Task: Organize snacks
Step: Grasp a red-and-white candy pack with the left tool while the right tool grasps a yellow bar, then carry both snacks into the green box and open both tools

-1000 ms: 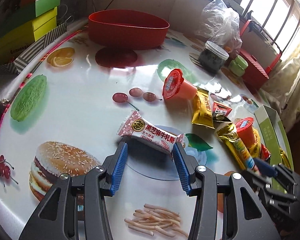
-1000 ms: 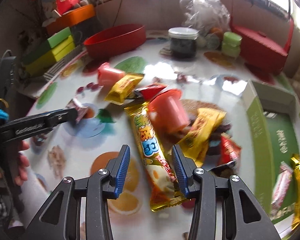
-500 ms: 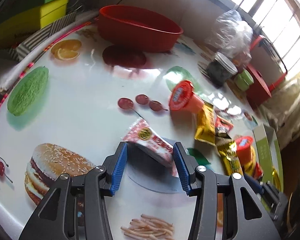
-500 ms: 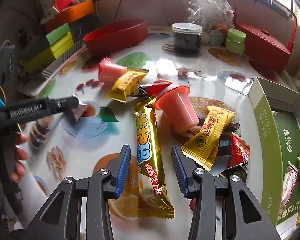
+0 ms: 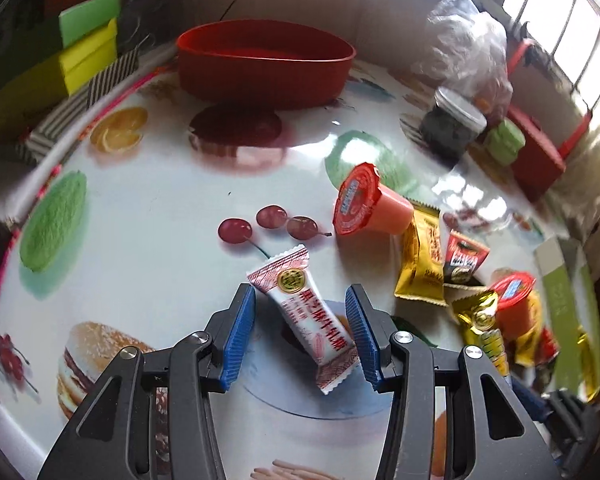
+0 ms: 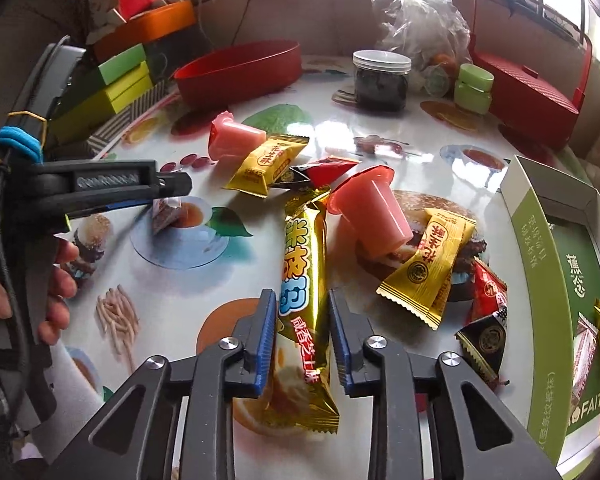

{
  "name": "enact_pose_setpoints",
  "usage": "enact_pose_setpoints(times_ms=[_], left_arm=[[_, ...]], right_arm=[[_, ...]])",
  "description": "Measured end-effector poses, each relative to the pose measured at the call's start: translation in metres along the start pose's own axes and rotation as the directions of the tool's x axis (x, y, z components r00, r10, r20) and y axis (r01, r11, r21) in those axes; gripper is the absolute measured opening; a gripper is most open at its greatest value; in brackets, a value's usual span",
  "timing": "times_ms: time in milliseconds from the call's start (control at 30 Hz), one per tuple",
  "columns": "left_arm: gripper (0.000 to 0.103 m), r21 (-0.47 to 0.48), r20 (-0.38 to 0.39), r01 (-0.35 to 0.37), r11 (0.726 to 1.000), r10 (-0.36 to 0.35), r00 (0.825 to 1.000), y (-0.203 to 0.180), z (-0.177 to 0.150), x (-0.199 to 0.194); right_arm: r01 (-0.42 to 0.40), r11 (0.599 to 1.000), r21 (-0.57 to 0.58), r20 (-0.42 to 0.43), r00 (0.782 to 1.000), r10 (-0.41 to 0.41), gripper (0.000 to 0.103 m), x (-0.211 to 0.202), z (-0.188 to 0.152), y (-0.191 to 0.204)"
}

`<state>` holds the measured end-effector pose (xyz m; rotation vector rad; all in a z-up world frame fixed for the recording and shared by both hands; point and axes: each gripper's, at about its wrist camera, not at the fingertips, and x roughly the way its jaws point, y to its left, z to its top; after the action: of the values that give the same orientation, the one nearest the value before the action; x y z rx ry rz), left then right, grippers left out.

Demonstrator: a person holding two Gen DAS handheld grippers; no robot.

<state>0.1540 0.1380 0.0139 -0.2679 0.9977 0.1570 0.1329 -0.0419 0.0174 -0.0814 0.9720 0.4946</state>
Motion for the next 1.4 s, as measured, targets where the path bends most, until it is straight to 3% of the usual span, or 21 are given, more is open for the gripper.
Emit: enact_pose_setpoints(times_ms=[433, 500, 667, 1400], left_arm=[[0.047, 0.039, 0.035, -0.048, 0.998, 0.047, 0.998, -0.001, -0.008, -0.004], [0.032, 0.032, 0.041, -0.051, 0.998, 0.049, 0.998, 0.000, -0.008, -0.006], [0.022, 0.030, 0.051, -0.048, 0.998, 0.046, 0.998, 0.002, -0.010, -0.008], [0.021, 0.080, 0.083, 0.027, 0.996, -0.033, 0.996, -0.006, -0.030, -0.031]], right_arm=[[-0.007, 1.000, 0.026, 0.013, 1.000, 0.007, 0.023, -0.003, -0.003, -0.003], [-0.005, 1.000, 0.029, 0.015, 1.000, 0.004, 0.023, -0.004, -0.003, -0.003], [-0.001, 0.999, 0.038, 0.022, 1.000, 0.000, 0.022, -0.005, -0.004, -0.003], [-0.024, 0.998, 0.049, 0.038, 0.999, 0.022, 0.022, -0.022, -0.018, 0.005]])
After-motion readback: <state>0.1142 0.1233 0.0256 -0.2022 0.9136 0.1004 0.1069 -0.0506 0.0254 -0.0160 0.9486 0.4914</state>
